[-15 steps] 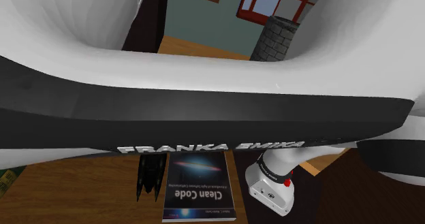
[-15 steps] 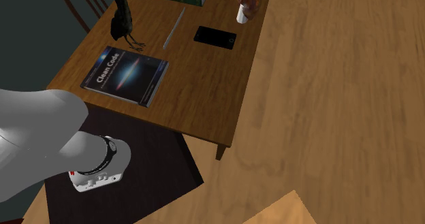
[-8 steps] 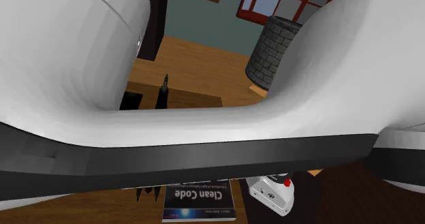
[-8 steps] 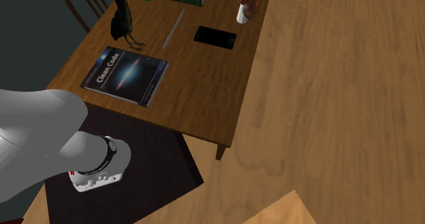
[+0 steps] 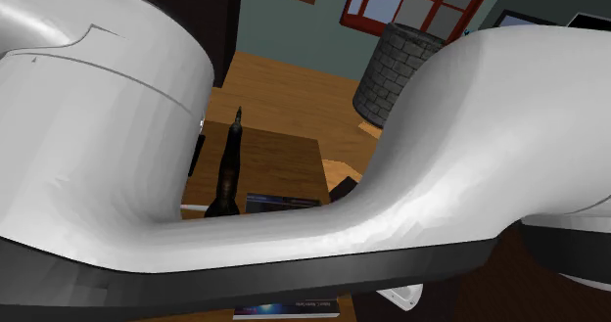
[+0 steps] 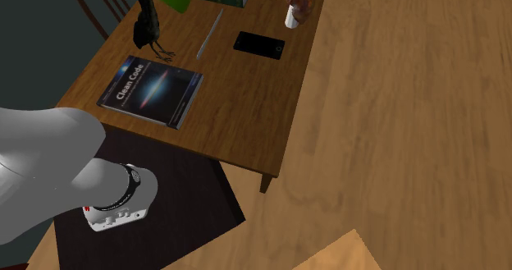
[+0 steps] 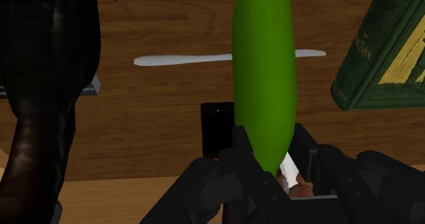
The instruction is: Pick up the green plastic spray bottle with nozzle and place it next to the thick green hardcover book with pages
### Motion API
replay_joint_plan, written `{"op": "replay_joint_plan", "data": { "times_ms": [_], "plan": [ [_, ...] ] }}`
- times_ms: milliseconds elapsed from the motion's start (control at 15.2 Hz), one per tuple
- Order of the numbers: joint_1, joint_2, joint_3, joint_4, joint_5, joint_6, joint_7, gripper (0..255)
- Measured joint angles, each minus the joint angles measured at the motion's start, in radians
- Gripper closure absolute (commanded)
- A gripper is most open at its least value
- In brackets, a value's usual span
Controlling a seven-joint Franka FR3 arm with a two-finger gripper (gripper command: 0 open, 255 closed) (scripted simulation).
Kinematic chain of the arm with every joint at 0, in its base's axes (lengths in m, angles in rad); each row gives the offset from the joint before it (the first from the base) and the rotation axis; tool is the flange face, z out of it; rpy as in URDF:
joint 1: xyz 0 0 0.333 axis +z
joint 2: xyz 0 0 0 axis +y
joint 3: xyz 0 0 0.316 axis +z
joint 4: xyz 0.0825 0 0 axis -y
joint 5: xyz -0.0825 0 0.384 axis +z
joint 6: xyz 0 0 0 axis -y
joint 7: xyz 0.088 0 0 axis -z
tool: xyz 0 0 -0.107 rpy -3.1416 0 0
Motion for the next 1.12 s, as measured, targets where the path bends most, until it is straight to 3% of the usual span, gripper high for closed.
{"op": "replay_joint_plan", "data": {
  "times_ms": [1122],
  "plan": [
    [-0.032,-0.06,0.08,-0.103,0.055,0.15,0.024,255]
  ]
}}
